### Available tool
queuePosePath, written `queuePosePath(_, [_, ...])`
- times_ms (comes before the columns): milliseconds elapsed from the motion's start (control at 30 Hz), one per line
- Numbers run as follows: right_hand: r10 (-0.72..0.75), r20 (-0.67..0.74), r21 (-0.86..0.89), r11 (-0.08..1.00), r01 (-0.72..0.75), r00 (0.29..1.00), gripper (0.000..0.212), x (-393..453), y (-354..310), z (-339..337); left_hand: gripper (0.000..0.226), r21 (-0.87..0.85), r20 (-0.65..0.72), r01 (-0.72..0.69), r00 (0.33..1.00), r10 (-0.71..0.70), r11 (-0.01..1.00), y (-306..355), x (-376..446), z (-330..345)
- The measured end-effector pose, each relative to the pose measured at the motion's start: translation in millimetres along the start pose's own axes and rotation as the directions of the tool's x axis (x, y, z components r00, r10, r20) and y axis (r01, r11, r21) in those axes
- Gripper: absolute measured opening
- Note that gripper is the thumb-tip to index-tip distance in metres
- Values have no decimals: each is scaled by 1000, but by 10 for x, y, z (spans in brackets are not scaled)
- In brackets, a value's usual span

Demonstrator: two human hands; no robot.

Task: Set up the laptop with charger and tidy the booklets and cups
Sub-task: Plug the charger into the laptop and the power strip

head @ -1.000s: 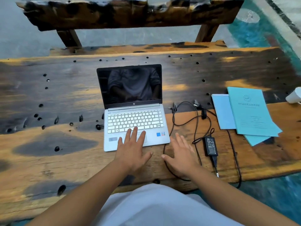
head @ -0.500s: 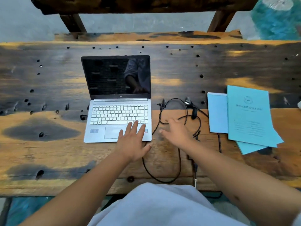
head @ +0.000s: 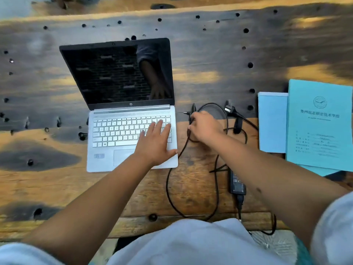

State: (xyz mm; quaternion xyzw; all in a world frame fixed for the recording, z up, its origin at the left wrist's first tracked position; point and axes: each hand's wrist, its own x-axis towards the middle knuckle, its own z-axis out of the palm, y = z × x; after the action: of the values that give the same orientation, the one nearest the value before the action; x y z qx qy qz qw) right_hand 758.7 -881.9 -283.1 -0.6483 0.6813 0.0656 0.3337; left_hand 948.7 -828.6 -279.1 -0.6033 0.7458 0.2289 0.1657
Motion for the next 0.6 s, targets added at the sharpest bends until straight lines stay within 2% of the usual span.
queuePosePath(200, [-82,-33,-25,996,81,996,27,433,8,34,108,106,-14,-87,996,89,991,-156,448,-29])
queuePosePath(300, [-121,-17,-67,991,120,993,24,530,18,100,114,103,9,-146,989,146,984,-173,543,21])
queuePosePath(433, [-127,-63,-75,990,122,990,20,615,54,185,122,94,9,-182,983,182,979,-172,588,94])
queuePosePath(500, [-162,-89,-84,984,155,983,18,658,67,215,121,96,-17,-176,984,178,980,-193,593,113])
queuePosePath(600, [-230,-102,-78,972,222,968,19,712,40,246,103,52,-84,-143,986,147,988,-210,594,126])
